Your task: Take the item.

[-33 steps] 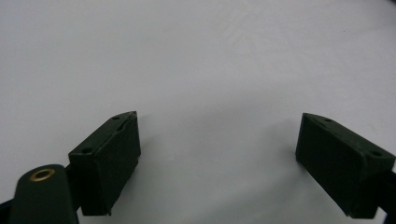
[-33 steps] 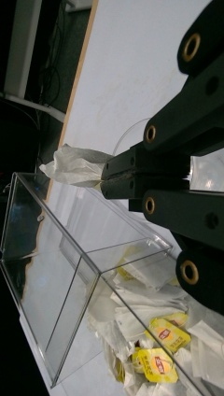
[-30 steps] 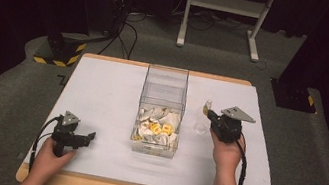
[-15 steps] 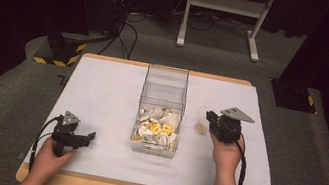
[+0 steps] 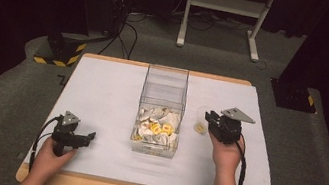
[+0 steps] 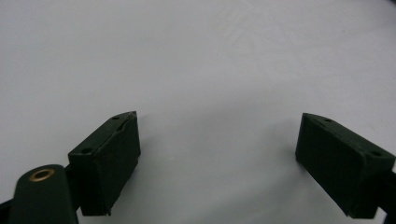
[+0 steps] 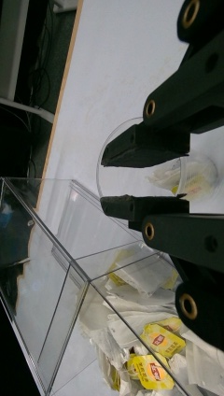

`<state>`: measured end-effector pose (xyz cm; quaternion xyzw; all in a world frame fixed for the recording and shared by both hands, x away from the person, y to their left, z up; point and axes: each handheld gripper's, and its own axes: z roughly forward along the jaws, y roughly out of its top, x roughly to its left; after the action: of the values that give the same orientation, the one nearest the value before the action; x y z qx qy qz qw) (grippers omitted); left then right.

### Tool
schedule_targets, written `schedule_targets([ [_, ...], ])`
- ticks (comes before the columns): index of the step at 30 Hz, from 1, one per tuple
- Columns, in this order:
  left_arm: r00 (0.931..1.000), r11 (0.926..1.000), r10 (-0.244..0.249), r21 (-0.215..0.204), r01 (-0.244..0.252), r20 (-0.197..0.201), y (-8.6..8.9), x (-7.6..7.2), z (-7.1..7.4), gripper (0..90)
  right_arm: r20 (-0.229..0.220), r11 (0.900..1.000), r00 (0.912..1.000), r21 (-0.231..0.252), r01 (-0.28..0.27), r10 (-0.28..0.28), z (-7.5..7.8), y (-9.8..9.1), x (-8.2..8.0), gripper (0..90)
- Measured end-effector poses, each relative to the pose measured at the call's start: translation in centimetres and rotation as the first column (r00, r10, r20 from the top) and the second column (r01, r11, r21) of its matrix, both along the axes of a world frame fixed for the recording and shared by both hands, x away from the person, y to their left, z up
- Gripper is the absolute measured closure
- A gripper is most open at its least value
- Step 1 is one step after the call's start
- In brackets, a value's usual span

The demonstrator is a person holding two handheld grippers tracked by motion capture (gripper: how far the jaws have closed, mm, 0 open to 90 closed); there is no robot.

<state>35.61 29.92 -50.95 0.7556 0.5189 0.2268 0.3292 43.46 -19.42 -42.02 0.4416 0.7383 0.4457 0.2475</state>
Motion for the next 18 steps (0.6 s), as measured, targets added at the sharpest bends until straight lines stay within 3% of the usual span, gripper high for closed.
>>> schedule_targets([
  [18, 1.0, 1.0, -0.001, 0.006, 0.001, 0.001, 0.0, 0.0, 0.0, 13.9, -0.01, 0.9999, 0.9998, 0.001, -0.014, 0.014, 0.4, 1.0, -1.4, 55.0],
])
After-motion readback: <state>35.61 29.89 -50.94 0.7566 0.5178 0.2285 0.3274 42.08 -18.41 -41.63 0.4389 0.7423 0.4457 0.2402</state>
